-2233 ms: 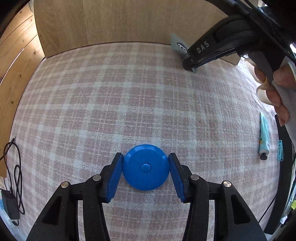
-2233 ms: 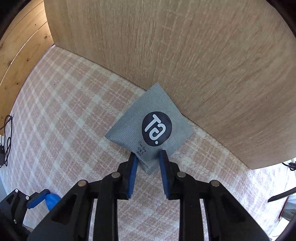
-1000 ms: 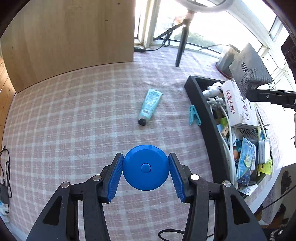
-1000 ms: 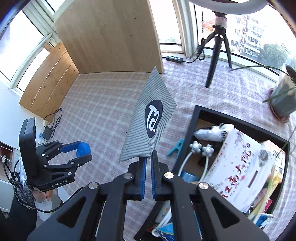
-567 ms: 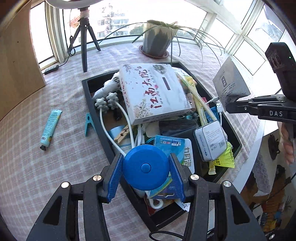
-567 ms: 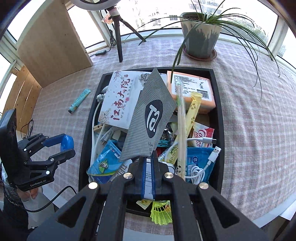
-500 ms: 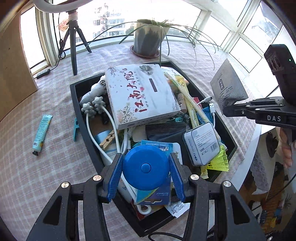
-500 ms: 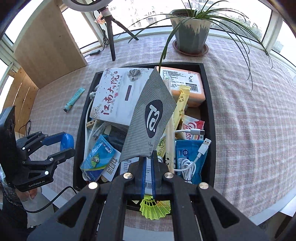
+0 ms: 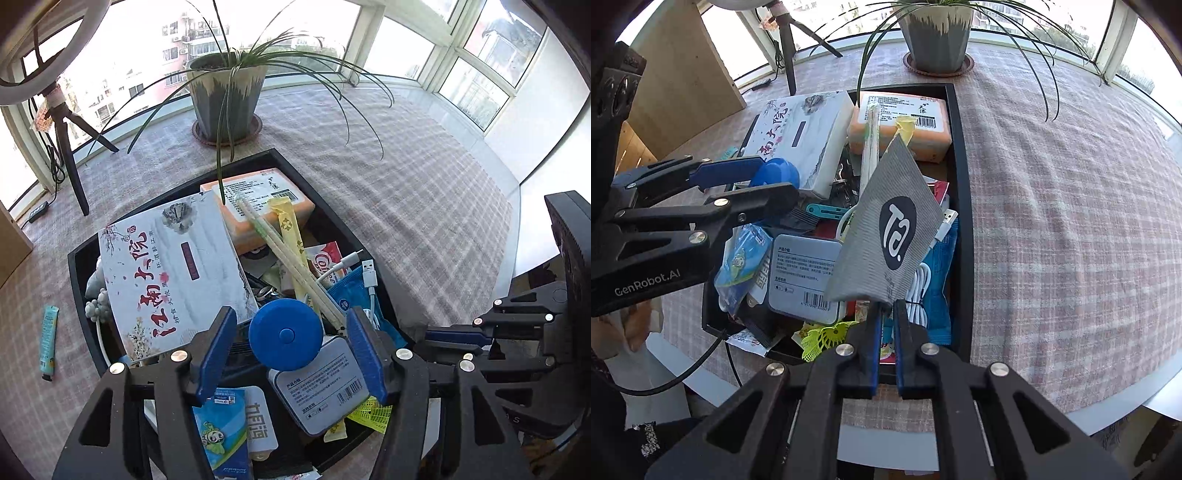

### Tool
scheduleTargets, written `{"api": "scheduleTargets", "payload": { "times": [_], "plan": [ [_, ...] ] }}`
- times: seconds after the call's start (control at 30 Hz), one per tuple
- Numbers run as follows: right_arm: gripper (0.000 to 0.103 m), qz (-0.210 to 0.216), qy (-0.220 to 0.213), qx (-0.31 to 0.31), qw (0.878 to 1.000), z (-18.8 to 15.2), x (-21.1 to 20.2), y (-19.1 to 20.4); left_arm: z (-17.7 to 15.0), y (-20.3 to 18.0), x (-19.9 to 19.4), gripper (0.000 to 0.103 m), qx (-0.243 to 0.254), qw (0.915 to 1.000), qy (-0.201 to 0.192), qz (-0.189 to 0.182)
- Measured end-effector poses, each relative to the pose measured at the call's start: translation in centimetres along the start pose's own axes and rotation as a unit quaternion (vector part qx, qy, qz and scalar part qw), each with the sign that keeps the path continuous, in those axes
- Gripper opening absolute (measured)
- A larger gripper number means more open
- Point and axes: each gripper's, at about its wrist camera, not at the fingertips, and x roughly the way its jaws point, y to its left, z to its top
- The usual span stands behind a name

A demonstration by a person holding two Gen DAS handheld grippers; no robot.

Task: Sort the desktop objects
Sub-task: 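Carry the tape measure and grey pouch into the black tray and open both grippers, then grasp the teal tube on the table with the left gripper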

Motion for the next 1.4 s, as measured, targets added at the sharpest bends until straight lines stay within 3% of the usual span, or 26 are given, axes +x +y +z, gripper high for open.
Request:
{"api": "scheduleTargets", "payload": {
  "times": [0.1, 0.13, 0.47, 0.9, 1.07, 1.2, 1.4],
  "plan": [
    [0.032, 0.006, -0.009, 0.004, 1.0, 0.0, -0.5, -0.2, 0.1, 0.5, -0.2, 0.063, -0.013, 0.9999, -0.006, 0.0],
    [0.035, 0.01, -0.015, 0.008, 1.0, 0.0, -0.7, -0.3, -0.1, 0.8, -0.3, 0.064, -0.017, 0.9998, -0.006, 0.0],
    [0.035, 0.057, -0.036, 0.032, 0.997, 0.7, -1.7, 1.3, -3.0, 7.0, -2.5, 0.063, -0.053, 0.9981, -0.007, 0.031],
    [0.035, 0.118, -0.062, 0.067, 0.989, 1.5, -0.9, 7.9, -7.6, 21.8, -4.8, 0.063, -0.123, 0.9877, 0.011, 0.096],
    [0.035, 0.119, -0.071, 0.094, 0.986, 0.5, -0.7, 9.1, -8.1, 27.4, -3.7, 0.063, -0.143, 0.9816, 0.038, 0.121],
    [0.035, 0.094, -0.075, 0.106, 0.987, -0.5, -1.0, 9.3, -7.5, 31.0, -2.3, 0.063, -0.151, 0.9794, 0.056, 0.122],
    [0.035, 0.088, -0.087, 0.159, 0.98, -1.8, -1.7, 8.0, -6.6, 33.3, 1.4, 0.062, -0.146, 0.9778, 0.099, 0.112]
  ]
}}
